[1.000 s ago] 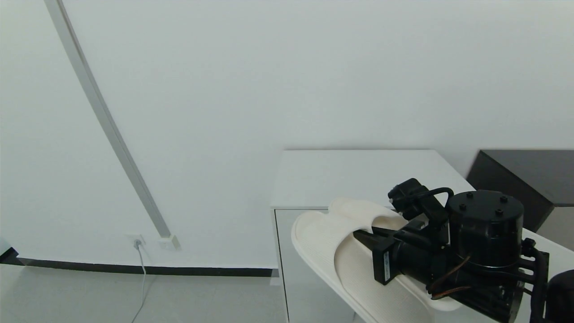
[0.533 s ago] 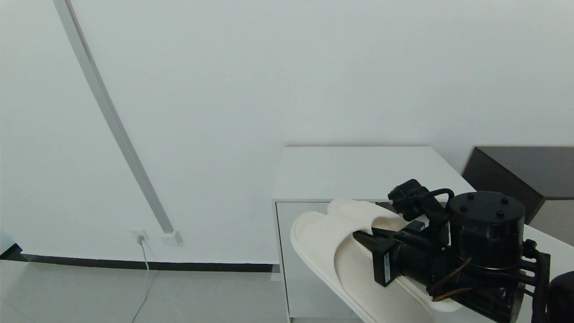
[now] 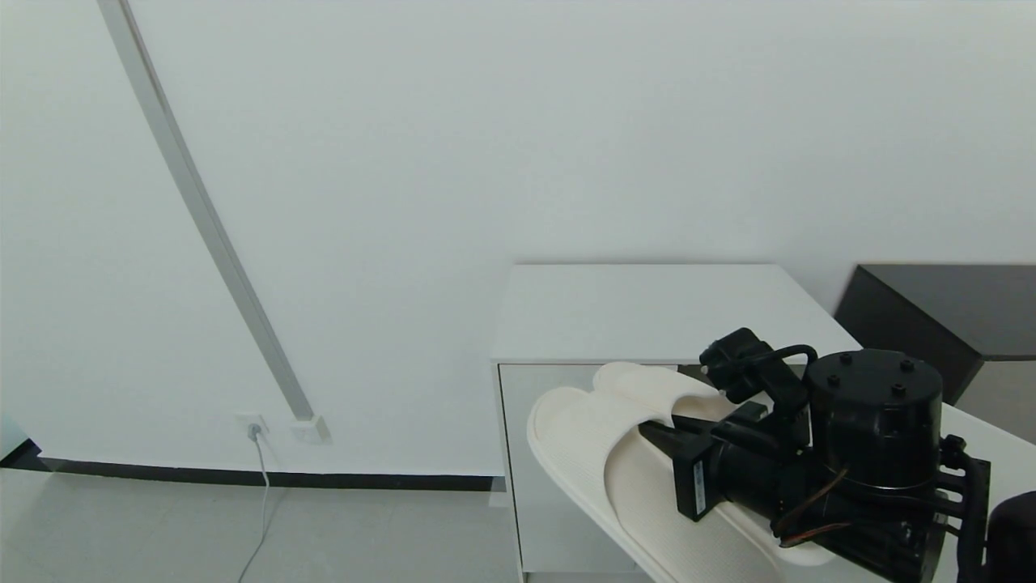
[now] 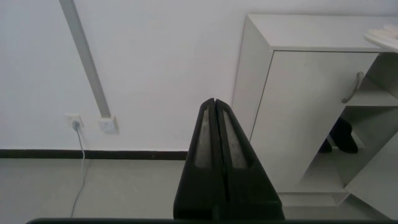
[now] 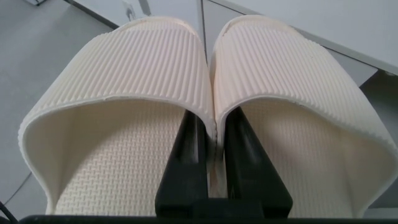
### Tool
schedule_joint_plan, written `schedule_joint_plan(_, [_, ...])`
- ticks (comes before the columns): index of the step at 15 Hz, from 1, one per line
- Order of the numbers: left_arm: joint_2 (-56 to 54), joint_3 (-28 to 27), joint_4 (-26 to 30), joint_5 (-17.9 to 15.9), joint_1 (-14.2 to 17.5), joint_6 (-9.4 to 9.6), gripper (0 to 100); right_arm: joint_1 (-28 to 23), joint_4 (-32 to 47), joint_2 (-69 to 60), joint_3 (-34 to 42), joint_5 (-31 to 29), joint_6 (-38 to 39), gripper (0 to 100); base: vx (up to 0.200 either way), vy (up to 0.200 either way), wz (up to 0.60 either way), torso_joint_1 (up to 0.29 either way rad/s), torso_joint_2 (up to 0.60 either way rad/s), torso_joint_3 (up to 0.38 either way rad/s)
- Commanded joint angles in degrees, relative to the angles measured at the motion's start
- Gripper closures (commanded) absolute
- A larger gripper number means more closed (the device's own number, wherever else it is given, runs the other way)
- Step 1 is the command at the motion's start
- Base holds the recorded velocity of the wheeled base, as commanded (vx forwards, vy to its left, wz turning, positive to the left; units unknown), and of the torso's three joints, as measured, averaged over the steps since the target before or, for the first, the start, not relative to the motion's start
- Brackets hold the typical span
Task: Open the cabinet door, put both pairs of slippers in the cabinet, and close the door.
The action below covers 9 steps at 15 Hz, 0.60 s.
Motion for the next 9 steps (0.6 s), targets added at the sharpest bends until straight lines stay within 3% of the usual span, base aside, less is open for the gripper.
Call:
schedule_joint_plan(1, [0.07, 0.0, -0.01, 0.06, -0.06, -0.01, 100, 0.04, -0.03, 0.31, 0.0, 0.02, -0.09, 100, 0.0, 0.0, 0.0, 0.0, 0.0, 0.0])
schedule_joint_plan(3, [0.07, 0.0, -0.01, 0.06, -0.06, -0.01, 100, 0.04, -0.03, 0.31, 0.0, 0.02, -0.09, 100, 0.0, 0.0, 0.0, 0.0, 0.0, 0.0])
schedule_joint_plan(9, [0.07, 0.0, -0.01, 0.15, 0.02, 0.16, 100, 0.04, -0.03, 0.04, 0.0, 0.02, -0.18, 100, 0.0, -0.2, 0.0, 0.002, 0.0, 0.002])
